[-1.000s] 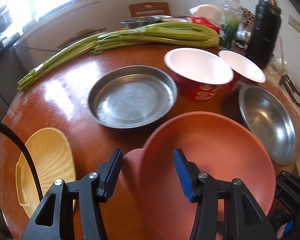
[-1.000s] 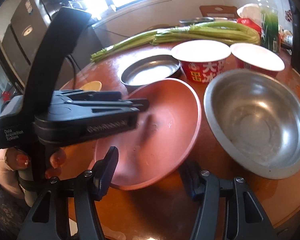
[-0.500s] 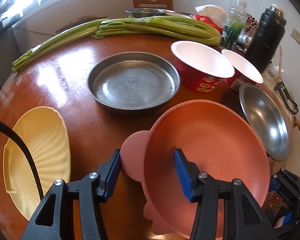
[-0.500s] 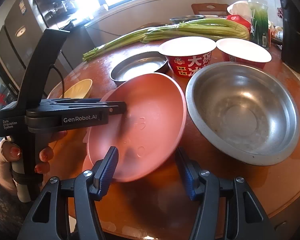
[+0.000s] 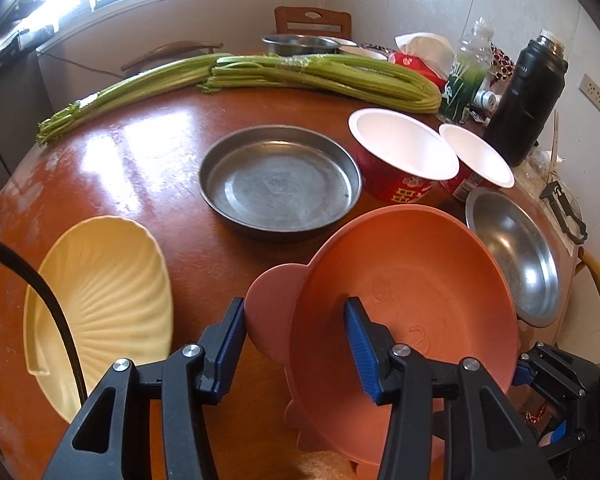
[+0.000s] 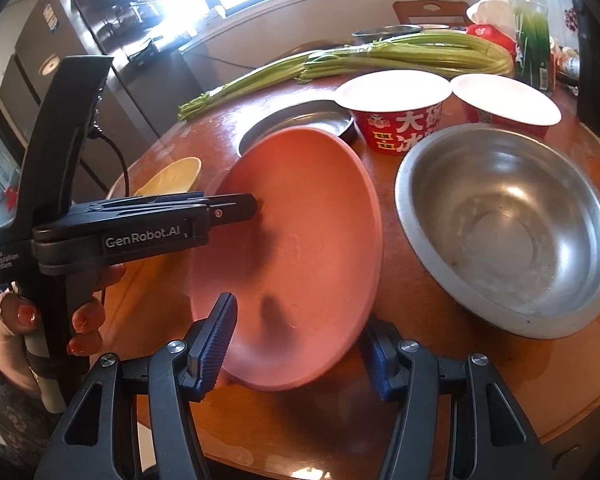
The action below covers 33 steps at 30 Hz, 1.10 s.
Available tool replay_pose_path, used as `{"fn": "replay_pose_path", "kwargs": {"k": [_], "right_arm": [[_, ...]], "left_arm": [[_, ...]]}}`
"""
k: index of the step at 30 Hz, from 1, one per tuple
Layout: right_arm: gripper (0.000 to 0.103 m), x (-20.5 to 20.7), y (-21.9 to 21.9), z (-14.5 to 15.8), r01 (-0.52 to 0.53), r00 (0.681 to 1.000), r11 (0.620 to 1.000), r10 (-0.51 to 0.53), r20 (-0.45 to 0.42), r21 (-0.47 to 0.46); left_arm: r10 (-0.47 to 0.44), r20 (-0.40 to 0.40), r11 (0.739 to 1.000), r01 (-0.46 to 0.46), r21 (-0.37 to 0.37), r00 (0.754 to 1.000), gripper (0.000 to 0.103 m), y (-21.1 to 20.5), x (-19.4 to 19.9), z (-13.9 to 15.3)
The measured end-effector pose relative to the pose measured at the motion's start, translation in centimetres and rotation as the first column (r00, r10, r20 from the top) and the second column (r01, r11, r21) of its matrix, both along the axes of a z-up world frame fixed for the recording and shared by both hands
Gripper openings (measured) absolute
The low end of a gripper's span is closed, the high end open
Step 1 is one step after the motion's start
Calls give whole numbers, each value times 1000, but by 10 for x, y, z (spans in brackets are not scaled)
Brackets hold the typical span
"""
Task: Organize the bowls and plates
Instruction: 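Lift the pink plate with the left gripper over the yellow shell plate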
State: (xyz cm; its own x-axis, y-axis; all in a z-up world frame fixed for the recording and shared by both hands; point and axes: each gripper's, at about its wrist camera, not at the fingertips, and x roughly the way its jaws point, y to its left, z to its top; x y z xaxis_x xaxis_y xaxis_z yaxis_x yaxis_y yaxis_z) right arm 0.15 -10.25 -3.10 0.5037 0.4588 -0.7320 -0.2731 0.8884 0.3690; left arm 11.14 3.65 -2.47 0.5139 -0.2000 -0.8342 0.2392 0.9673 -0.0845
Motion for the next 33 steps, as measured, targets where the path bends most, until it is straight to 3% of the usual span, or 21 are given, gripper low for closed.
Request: {"fn": "replay_pose_path", "kwargs": {"k": [19, 28, 33], "right_arm": [[60, 25, 53, 27, -116, 993, 993, 115, 18, 33], [60, 44, 100, 54, -187, 980, 981, 184, 73, 48], [60, 51, 130, 55, -227, 973, 972, 224, 59, 53]], "left_arm": [[114, 77, 993, -114, -7, 991, 50, 56, -4, 40], [194, 131, 979, -200, 31, 972, 50, 102, -4, 68], [228, 138, 971, -236, 49, 964, 50, 128, -1, 75]]}}
